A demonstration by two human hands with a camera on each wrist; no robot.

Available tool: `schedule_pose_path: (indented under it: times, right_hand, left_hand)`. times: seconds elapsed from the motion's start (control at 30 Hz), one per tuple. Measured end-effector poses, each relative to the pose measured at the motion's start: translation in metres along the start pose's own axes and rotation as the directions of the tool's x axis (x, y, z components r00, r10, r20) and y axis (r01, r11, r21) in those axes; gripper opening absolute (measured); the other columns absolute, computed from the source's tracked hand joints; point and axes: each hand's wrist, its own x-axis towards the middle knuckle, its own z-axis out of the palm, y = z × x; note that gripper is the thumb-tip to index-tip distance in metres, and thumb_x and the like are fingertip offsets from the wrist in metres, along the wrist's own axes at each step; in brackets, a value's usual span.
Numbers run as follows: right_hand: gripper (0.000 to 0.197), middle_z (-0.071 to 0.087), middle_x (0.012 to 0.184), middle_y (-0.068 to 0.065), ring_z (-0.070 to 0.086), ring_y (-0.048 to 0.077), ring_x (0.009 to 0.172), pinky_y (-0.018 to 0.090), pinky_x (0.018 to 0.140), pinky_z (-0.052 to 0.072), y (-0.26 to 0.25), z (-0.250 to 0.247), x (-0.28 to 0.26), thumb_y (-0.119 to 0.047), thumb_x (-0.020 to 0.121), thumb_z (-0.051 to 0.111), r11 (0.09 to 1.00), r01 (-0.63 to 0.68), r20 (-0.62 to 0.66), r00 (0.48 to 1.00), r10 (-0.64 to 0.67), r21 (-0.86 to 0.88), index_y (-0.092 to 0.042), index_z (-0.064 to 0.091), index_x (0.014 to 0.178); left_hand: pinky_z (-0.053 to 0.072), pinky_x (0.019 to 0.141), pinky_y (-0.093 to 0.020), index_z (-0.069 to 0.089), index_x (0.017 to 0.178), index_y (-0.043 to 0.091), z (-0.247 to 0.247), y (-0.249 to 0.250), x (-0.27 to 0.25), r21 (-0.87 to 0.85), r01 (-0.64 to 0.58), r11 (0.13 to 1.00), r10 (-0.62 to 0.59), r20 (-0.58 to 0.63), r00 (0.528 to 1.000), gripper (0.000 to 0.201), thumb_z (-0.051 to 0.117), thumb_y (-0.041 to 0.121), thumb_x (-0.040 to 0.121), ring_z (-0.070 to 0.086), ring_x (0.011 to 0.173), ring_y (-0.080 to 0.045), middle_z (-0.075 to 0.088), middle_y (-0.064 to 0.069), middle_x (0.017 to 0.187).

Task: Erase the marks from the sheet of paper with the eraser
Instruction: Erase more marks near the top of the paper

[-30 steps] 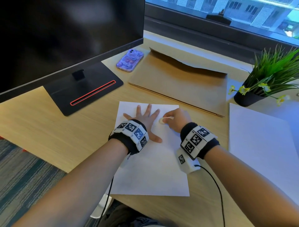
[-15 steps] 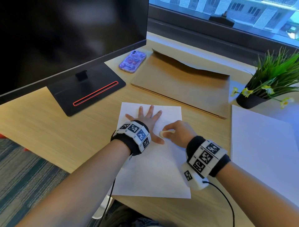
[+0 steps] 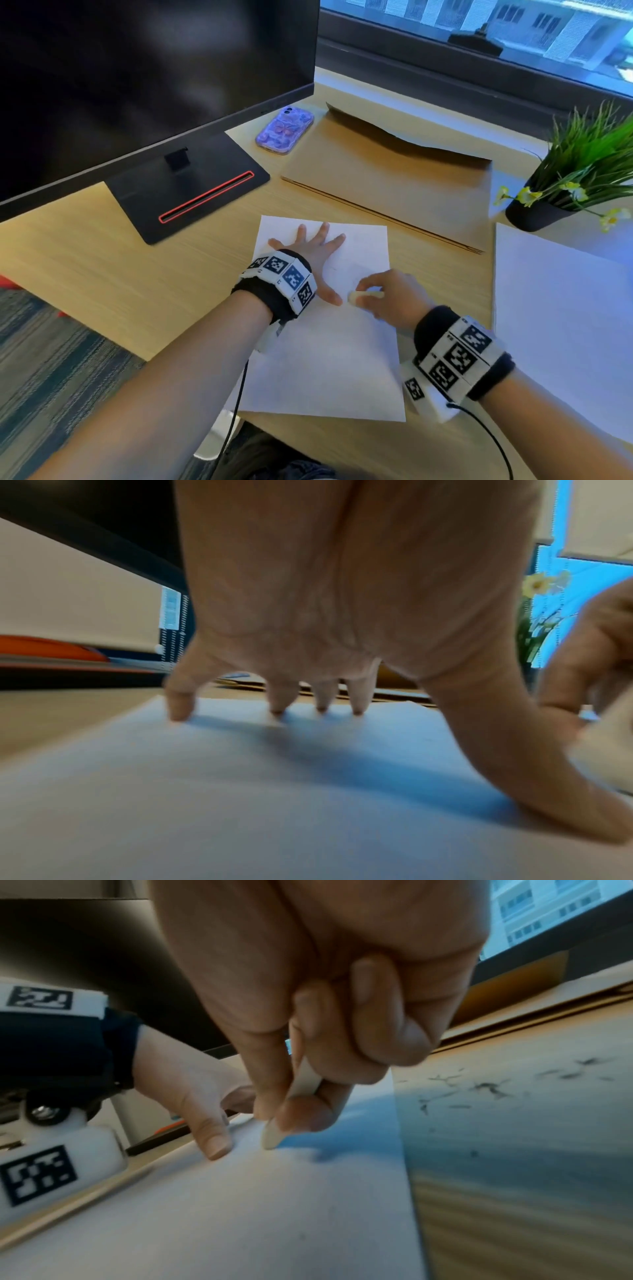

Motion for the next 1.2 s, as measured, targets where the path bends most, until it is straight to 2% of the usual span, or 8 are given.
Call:
schedule_pose_path:
  times: [0.13, 0.33, 0.47, 0.6, 0.73, 0.9, 1.03, 1.2]
  right_hand:
    - [0.014, 0.064, 0.072, -0.003, 0.054, 0.001, 0.058, 0.016, 0.052, 0.036, -0.001, -0.002, 0.009, -0.034, 0.090, 0.060, 0.993, -0.002, -0.019, 1.000, 0.004, 0.119, -0.022, 0.065, 0.092]
    - [0.016, 0.062, 0.072, 0.003, 0.047, -0.005, 0.036, 0.009, 0.039, 0.034, -0.029, 0.010, 0.020, -0.019, 0.090, 0.061, 0.972, 0.052, 0.007, 0.998, -0.055, 0.228, -0.017, 0.065, 0.105]
    - [0.021, 0.059, 0.080, 0.000, 0.054, 0.003, 0.060, 0.016, 0.061, 0.042, -0.043, -0.003, 0.042, -0.019, 0.089, 0.062, 0.990, 0.074, -0.069, 0.995, -0.066, 0.120, -0.016, 0.068, 0.109]
    - [0.023, 0.063, 0.089, 0.005, 0.060, 0.010, 0.069, 0.023, 0.071, 0.049, -0.045, -0.002, 0.048, -0.019, 0.088, 0.061, 0.993, 0.058, -0.116, 0.992, -0.047, 0.098, -0.018, 0.067, 0.110]
    - [0.016, 0.063, 0.069, -0.001, 0.058, 0.005, 0.061, 0.012, 0.058, 0.041, -0.045, 0.005, 0.034, -0.018, 0.087, 0.062, 0.994, 0.110, 0.008, 0.994, -0.110, 0.016, -0.018, 0.070, 0.101]
    - [0.021, 0.061, 0.078, 0.003, 0.054, 0.009, 0.062, 0.019, 0.061, 0.045, -0.054, 0.000, 0.052, -0.014, 0.086, 0.063, 0.986, 0.062, -0.123, 0.991, -0.043, 0.155, -0.013, 0.070, 0.106]
    - [0.017, 0.060, 0.070, -0.002, 0.056, 0.005, 0.061, 0.013, 0.057, 0.040, -0.054, 0.012, 0.035, -0.018, 0.088, 0.060, 0.993, 0.090, 0.006, 0.996, -0.090, 0.080, -0.016, 0.070, 0.102]
    - [0.016, 0.058, 0.080, -0.001, 0.057, 0.012, 0.077, 0.022, 0.077, 0.046, -0.068, -0.001, 0.048, -0.018, 0.088, 0.062, 0.994, 0.099, -0.038, 0.995, -0.097, 0.043, -0.016, 0.071, 0.102]
  left_hand:
    - [0.008, 0.109, -0.065, -0.010, 0.150, 0.027, -0.012, -0.021, -0.002, 0.037, -0.040, 0.999, 0.039, 0.013, 0.999, 0.121, 0.079, 0.045, 0.069, -0.009, 0.146, -0.020, -0.019, 0.009, 0.156]
    - [0.012, 0.112, -0.061, -0.014, 0.149, 0.022, -0.001, -0.023, 0.004, 0.092, -0.046, 0.995, 0.049, -0.028, 0.998, 0.129, 0.078, 0.055, 0.064, -0.010, 0.146, -0.020, -0.020, 0.004, 0.157]
    - [0.008, 0.113, -0.056, -0.014, 0.149, 0.023, 0.001, -0.028, 0.005, 0.072, -0.070, 0.995, 0.074, -0.048, 0.996, 0.128, 0.078, 0.054, 0.065, -0.012, 0.145, -0.020, -0.021, 0.005, 0.156]
    - [0.005, 0.114, -0.055, -0.013, 0.149, 0.025, 0.004, -0.029, 0.005, 0.061, -0.088, 0.994, 0.091, -0.064, 0.994, 0.126, 0.077, 0.054, 0.066, -0.012, 0.145, -0.019, -0.021, 0.006, 0.156]
    - [0.006, 0.114, -0.054, -0.014, 0.149, 0.022, 0.005, -0.030, 0.006, 0.080, -0.088, 0.993, 0.094, -0.080, 0.992, 0.126, 0.075, 0.057, 0.067, -0.012, 0.145, -0.019, -0.020, 0.005, 0.156]
    - [0.002, 0.114, -0.054, -0.013, 0.150, 0.024, 0.005, -0.030, 0.004, 0.055, -0.100, 0.993, 0.104, -0.080, 0.991, 0.125, 0.076, 0.054, 0.067, -0.012, 0.145, -0.019, -0.020, 0.004, 0.157]
    - [0.004, 0.114, -0.055, -0.015, 0.149, 0.022, 0.006, -0.030, 0.007, 0.087, -0.096, 0.992, 0.102, -0.077, 0.992, 0.127, 0.075, 0.058, 0.066, -0.012, 0.145, -0.021, -0.022, 0.003, 0.156]
    - [-0.002, 0.115, -0.052, -0.014, 0.150, 0.025, 0.003, -0.031, 0.003, 0.059, -0.119, 0.991, 0.123, -0.070, 0.990, 0.131, 0.080, 0.052, 0.063, -0.015, 0.145, -0.020, -0.022, 0.003, 0.156]
